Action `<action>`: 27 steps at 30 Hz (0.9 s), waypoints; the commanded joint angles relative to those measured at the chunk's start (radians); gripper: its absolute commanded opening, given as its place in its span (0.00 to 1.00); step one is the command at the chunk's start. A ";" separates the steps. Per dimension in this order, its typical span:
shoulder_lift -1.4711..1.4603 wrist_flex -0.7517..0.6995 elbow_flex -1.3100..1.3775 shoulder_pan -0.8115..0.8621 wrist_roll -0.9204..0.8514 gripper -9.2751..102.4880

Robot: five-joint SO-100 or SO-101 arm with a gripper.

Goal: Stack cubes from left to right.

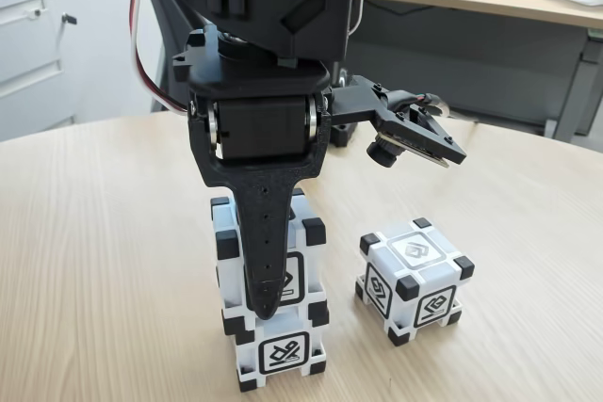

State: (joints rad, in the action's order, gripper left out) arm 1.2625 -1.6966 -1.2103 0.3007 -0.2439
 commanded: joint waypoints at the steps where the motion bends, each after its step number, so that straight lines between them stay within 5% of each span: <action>1: 0.018 0.002 0.021 0.008 -0.003 0.08; 27: 0.106 -0.003 -0.014 0.008 -0.003 0.08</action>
State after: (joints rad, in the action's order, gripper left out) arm 1.2809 -1.6966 -1.2210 0.3007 -0.2470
